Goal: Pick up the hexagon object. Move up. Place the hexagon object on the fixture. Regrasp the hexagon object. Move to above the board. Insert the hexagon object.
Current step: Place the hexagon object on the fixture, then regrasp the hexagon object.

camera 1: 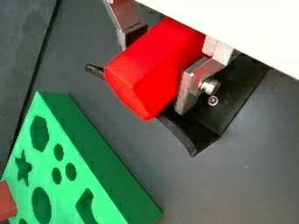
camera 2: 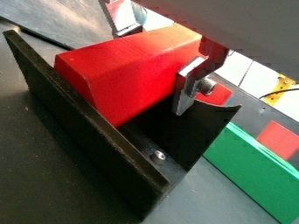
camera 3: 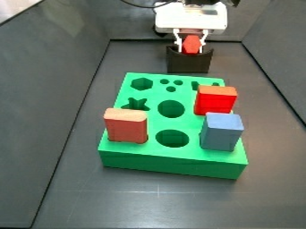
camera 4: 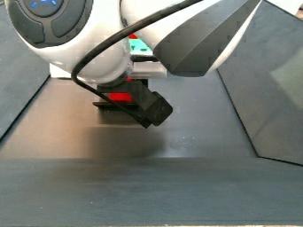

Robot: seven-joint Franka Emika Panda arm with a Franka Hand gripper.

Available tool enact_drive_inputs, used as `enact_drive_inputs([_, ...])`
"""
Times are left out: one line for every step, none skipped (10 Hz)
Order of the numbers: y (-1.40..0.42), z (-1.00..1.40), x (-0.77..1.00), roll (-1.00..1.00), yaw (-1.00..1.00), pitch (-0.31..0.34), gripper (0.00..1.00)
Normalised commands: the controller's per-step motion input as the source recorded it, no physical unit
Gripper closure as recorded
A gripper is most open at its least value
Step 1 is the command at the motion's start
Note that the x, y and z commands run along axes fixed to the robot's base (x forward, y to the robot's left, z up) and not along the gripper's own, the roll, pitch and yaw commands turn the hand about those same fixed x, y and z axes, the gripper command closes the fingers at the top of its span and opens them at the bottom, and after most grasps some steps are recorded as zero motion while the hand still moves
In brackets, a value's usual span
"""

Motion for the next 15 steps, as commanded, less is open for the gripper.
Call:
enact_drive_inputs([-0.5, -0.17, 0.0, 0.0, 0.0, 0.0, 1.0])
enact_drive_inputs([0.0, 0.0, 0.0, 0.0, 0.0, 0.0, 0.0])
enact_drive_inputs([0.0, 1.0, 0.0, 0.04, 0.04, -0.049, 0.0])
enact_drive_inputs([0.0, 1.0, -0.01, 0.04, 0.05, -0.041, 0.0])
enact_drive_inputs([0.0, 1.0, -0.02, 0.04, 0.05, -0.033, 0.0])
enact_drive_inputs([0.0, 1.0, -0.04, 0.03, 0.06, -0.016, 0.0])
enact_drive_inputs([0.0, 1.0, -0.04, 0.02, 0.06, -0.001, 0.0])
enact_drive_inputs([0.01, 0.94, -0.04, 0.01, 0.05, 0.015, 0.0])
enact_drive_inputs([0.01, 0.69, -0.04, 0.0, 0.04, 0.035, 0.0])
enact_drive_inputs([0.01, 0.49, -0.03, 0.0, 0.03, 0.043, 0.0])
enact_drive_inputs([0.01, 0.29, -0.03, 0.01, 0.02, 0.05, 0.0])
enact_drive_inputs([-0.8, 0.89, -0.15, 1.0, 0.03, 0.064, 0.0])
enact_drive_inputs([-0.77, 0.82, -0.14, 1.0, 0.03, 0.063, 0.0])
enact_drive_inputs([-0.64, 0.69, -0.13, 1.0, 0.03, 0.053, 0.0])
enact_drive_inputs([-0.48, 0.5, -0.12, 1.0, 0.03, 0.046, 0.0])
